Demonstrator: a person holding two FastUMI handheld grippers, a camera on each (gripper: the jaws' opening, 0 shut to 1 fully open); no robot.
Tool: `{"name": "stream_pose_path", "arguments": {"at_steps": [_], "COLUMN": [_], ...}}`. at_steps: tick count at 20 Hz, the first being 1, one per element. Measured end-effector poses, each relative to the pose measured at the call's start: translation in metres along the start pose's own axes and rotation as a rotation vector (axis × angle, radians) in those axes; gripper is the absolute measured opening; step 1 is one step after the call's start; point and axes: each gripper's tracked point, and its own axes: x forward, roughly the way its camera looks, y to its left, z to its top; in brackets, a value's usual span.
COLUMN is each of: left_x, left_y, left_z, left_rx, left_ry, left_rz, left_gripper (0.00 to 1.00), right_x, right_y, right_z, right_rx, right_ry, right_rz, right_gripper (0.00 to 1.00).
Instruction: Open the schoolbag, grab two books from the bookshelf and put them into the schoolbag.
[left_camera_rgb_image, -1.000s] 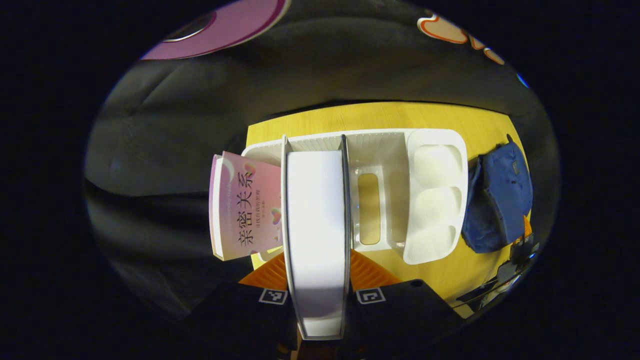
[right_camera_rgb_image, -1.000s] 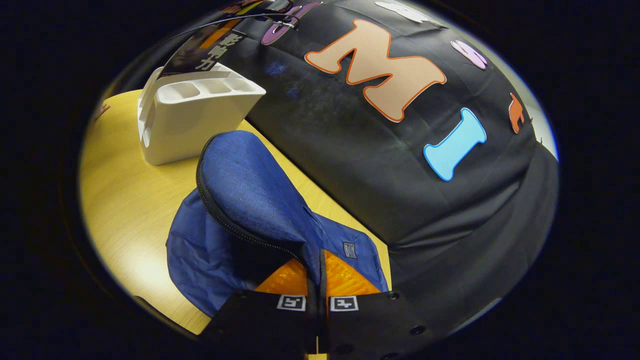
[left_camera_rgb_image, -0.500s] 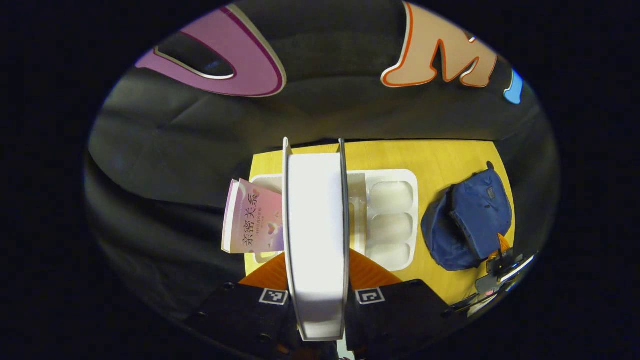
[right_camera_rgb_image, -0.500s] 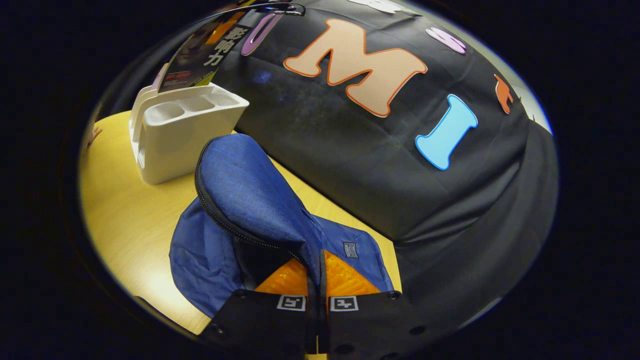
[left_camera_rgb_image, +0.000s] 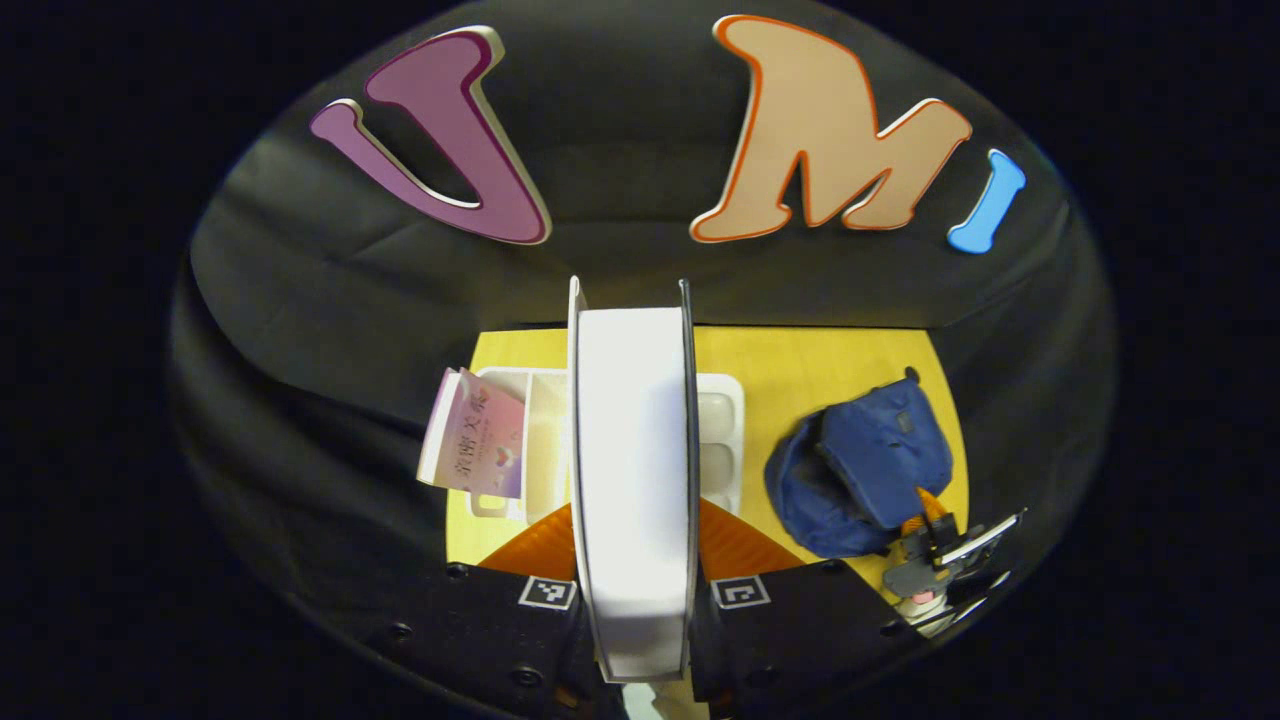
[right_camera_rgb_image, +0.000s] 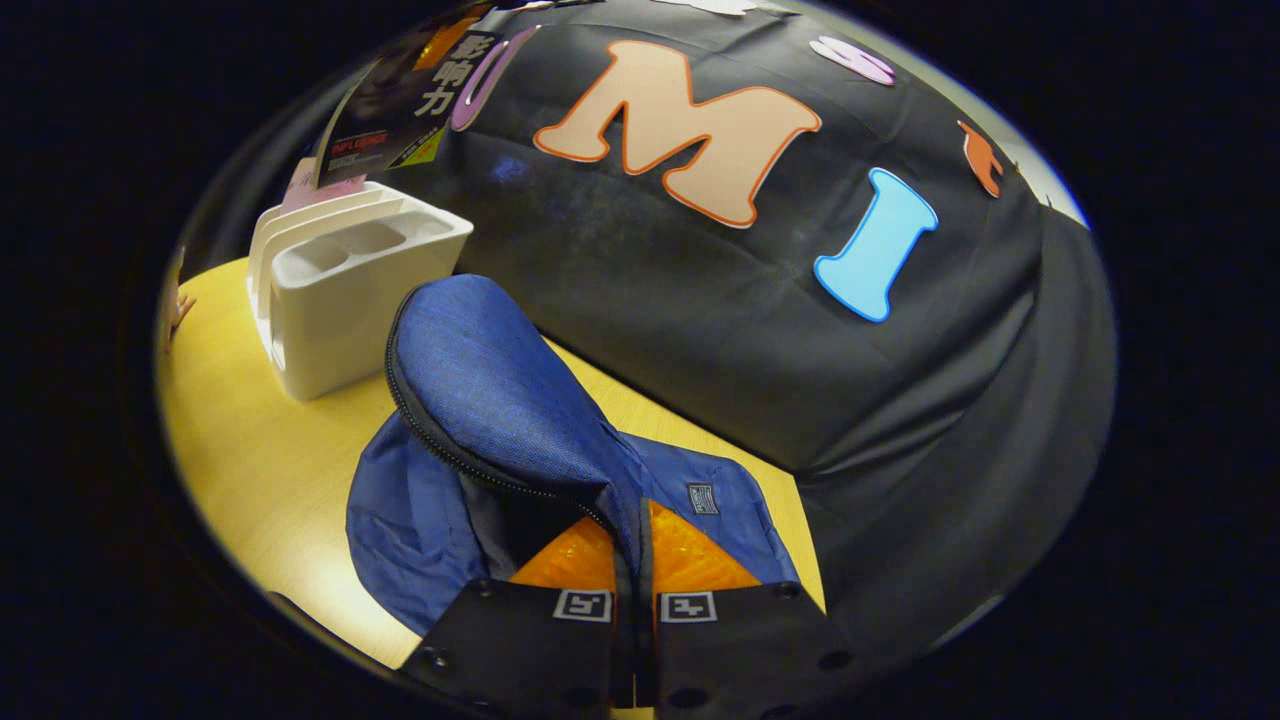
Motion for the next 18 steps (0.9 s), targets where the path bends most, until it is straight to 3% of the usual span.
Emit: {"name": "stream_pose_path", "arguments": {"at_steps": [3,7,18], "left_x": [-0.008,0.0,0.088], "left_y": [-0.044,-0.081,-0.181], "left_z": [-0.01,-0.037,-0.113], "left_rx": [-0.082,-0.15,-0.232], "left_ry": [-0.027,-0.057,-0.033], "left_rz": [-0.137,-0.265,-0.462], "left_gripper": [0.34,0.34,0.34], "right_x": [0.0,-0.003,-0.004], "right_y": [-0.007,-0.011,-0.018], "right_z": [0.003,0.006,0.009], "right_rx": [0.071,0.12,0.182], "right_ry": [0.002,-0.002,-0.016], "right_rz": [-0.003,-0.006,-0.015], "right_gripper": [0.04,0.04,0.04]}}
